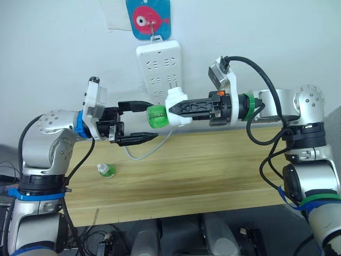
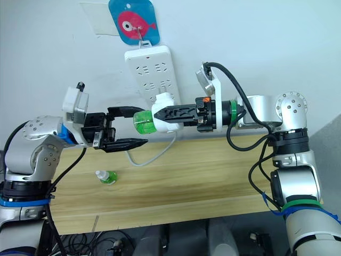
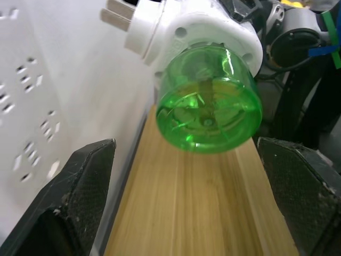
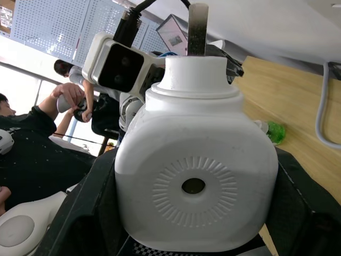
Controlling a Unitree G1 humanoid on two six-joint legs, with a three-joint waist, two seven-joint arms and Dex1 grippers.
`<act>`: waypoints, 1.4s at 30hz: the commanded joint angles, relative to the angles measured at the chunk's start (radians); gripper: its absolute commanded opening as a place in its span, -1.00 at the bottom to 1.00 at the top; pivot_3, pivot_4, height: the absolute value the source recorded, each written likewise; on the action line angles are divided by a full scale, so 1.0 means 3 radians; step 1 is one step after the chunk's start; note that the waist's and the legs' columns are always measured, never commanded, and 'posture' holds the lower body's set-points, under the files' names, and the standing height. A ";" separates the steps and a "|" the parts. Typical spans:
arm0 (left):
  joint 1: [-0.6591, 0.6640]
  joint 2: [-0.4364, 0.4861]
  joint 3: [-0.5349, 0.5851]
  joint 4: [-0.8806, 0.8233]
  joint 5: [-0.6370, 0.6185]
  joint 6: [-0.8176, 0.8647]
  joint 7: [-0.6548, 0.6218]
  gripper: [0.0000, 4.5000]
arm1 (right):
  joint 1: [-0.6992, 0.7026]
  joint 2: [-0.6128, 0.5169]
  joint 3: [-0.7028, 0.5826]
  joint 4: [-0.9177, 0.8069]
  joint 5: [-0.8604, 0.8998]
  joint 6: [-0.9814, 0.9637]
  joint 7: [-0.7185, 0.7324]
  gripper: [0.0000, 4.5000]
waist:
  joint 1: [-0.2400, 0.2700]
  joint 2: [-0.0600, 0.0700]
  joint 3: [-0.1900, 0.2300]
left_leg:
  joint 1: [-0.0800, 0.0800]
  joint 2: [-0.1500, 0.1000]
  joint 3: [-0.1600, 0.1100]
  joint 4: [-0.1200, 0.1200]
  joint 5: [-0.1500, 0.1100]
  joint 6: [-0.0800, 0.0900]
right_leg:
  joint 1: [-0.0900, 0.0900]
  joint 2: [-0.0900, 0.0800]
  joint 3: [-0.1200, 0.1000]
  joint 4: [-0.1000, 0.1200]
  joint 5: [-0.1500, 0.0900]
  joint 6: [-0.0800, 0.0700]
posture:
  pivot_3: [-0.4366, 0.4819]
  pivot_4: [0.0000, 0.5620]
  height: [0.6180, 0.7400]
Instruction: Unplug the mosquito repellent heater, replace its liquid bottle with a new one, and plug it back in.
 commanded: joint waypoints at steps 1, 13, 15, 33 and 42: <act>0.0051 0.0093 0.0181 -0.0156 -0.0130 0.0040 -0.0005 1.00 | -0.0015 -0.0018 -0.0119 -0.0144 0.0119 -0.0054 -0.0012 0.34 | -0.0001 0.0000 0.0000 | 0.0000 0.0000 0.0000 0.0000 0.0000 0.0000 | 0.0000 0.0000 0.0000 0.0000 0.0000 0.0000 | -0.39 -0.12 0.84; 0.0199 0.0225 0.0395 -0.0414 -0.0476 0.0612 0.0288 1.00 | 0.0354 -0.0588 -0.0017 -0.0732 0.0119 -0.0120 0.0304 0.34 | 0.0009 0.0000 0.0000 | -0.0004 0.0001 -0.0001 0.0000 0.0000 0.0000 | -0.0002 0.0000 -0.0002 -0.0002 0.0000 0.0000 | -0.42 -0.20 0.84; 0.0222 0.0226 0.0415 -0.0449 -0.0499 0.0643 0.0317 1.00 | 0.0384 -0.0648 0.0010 -0.0817 0.0119 -0.0173 0.0321 0.34 | -0.0006 0.0000 0.0000 | -0.0003 0.0001 -0.0001 0.0001 0.0000 0.0000 | -0.0002 0.0000 -0.0002 0.0000 0.0000 0.0000 | -0.42 -0.20 0.84; 0.0206 0.0024 0.0124 -0.0641 0.0134 -0.0214 0.0439 1.00 | 0.0296 -0.0541 0.0053 -0.0763 0.0119 -0.0403 0.0255 0.34 | 0.0002 -0.0001 -0.0001 | -0.0003 0.0001 0.0001 0.0004 0.0001 -0.0001 | -0.0002 0.0000 -0.0001 0.0003 0.0000 0.0000 | -0.41 -0.24 0.84; 0.0223 0.0003 0.0014 -0.0796 0.0538 -0.0618 0.0666 1.00 | 0.0309 -0.0336 -0.0064 -0.0764 0.0119 -0.0481 -0.0001 0.34 | 0.0000 0.0000 -0.0001 | -0.0003 0.0001 0.0001 0.0004 0.0001 -0.0001 | -0.0002 0.0000 0.0000 0.0003 0.0000 0.0000 | -0.41 -0.27 0.84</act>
